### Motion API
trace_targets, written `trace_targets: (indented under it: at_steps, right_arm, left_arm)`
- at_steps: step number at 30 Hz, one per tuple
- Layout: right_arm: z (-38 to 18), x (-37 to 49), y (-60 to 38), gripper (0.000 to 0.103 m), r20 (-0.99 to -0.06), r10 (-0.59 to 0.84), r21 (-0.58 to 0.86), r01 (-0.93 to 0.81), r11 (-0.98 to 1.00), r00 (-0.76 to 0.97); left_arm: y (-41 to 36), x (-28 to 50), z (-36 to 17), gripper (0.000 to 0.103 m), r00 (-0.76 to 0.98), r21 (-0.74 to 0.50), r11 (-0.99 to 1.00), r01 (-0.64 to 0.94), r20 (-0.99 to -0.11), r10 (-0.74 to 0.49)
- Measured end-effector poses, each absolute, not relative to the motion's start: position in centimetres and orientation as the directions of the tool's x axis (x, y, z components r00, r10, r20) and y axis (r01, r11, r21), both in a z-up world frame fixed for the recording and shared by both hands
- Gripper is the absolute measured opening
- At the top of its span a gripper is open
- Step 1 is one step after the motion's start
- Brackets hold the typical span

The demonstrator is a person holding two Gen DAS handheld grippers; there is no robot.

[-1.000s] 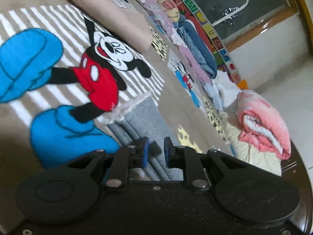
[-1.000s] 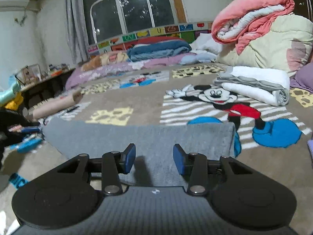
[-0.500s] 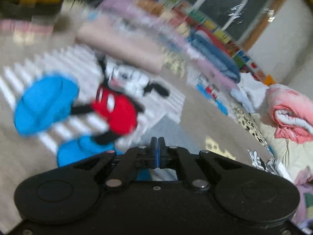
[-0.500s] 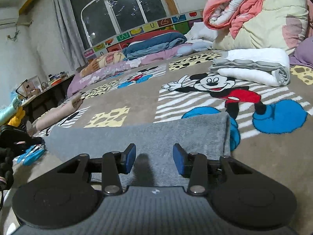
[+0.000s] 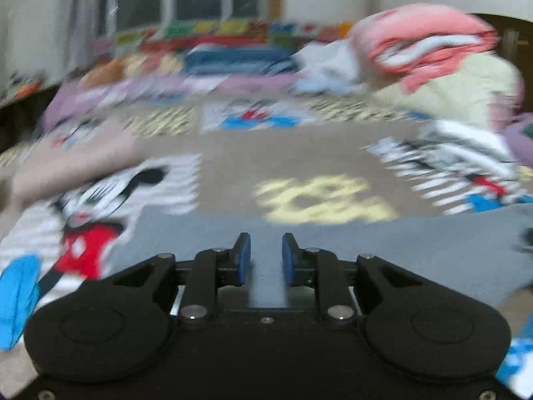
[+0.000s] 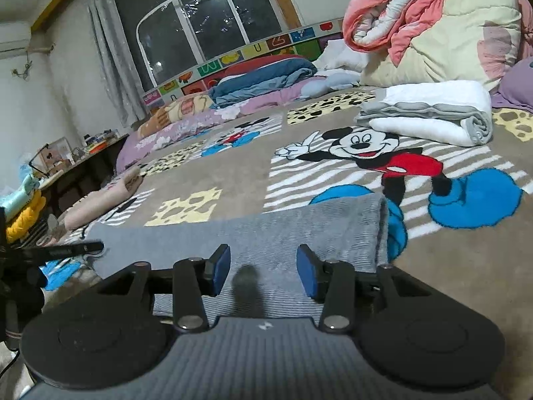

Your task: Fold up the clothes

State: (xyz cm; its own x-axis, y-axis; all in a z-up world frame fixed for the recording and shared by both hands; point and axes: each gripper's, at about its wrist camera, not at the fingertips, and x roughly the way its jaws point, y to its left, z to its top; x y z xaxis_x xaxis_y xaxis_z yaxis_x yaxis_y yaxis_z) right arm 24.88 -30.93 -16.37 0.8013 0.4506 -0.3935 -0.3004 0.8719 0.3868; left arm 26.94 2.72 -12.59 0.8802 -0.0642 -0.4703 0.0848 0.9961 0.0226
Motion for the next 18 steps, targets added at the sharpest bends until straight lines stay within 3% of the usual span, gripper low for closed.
trace_targets:
  at_steps: [4,6,7,11,18]
  right_arm:
    - [-16.4,24.9,-31.1,0.046,-0.393,0.459,0.393,-0.306,0.867,0.796]
    - [-16.4,24.9,-31.1,0.045,-0.397,0.460,0.392,-0.307,0.868,0.794]
    - [-16.5,25.0,-31.0,0.045,-0.404,0.457,0.387,-0.305,0.870,0.792]
    - [-16.7,25.1,-30.8,0.044,-0.427,0.447,0.372,-0.297,0.879,0.786]
    - [-16.2,24.7,-31.3,0.045,-0.396,0.466,0.397,-0.310,0.864,0.791]
  left_arm:
    - [-1.1,27.5,-14.0,0.017,0.844,0.060,0.969,0.238,-0.506,-0.176]
    - [-0.8,28.9,-15.3,0.019,0.830,0.069,0.974,0.214,-0.540,-0.144]
    - [-0.7,29.6,-15.9,0.027,0.821,0.074,0.977,0.202,-0.556,-0.128]
    - [3.7,31.1,-15.0,0.026,0.852,0.116,0.993,-0.029,-0.517,0.085]
    - [14.7,25.3,-11.3,0.026,0.858,-0.030,0.963,-0.267,-0.461,0.224]
